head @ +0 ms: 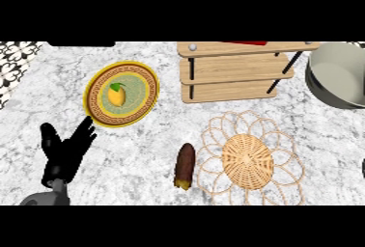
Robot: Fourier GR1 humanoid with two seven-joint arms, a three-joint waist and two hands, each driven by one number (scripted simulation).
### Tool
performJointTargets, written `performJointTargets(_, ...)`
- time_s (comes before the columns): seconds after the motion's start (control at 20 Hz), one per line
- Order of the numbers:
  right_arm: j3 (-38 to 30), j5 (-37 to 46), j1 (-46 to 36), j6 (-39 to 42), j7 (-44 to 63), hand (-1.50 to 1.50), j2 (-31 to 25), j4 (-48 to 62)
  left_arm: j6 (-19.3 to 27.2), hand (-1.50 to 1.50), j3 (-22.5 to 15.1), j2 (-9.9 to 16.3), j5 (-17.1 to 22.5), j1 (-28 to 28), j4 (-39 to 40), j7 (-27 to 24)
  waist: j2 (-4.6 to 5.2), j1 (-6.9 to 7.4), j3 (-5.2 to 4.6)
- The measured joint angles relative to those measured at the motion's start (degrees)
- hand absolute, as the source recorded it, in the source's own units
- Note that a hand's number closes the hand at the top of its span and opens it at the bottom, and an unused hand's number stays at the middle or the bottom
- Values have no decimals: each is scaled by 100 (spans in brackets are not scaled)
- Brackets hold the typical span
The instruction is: Pick the can from the placemat and place it in the tiered shelf
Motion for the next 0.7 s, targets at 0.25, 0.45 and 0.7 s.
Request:
performJointTargets(0.25, -296, -51, 185, -372, 199, -150, -497, -87, 20, 0, -9, -16, -27, 64, -60, 10, -5, -24, 3)
performJointTargets(0.45, -649, -357, 336, -298, 206, -150, -1007, -29, 11, 0, 38, -21, -35, 3, 110, -85, 1, -34, 2)
performJointTargets(0.7, -998, -916, 747, 425, 124, -150, -1680, -22, -12, 0, 90, -1, -20, 3, 122, -119, -5, -50, 5)
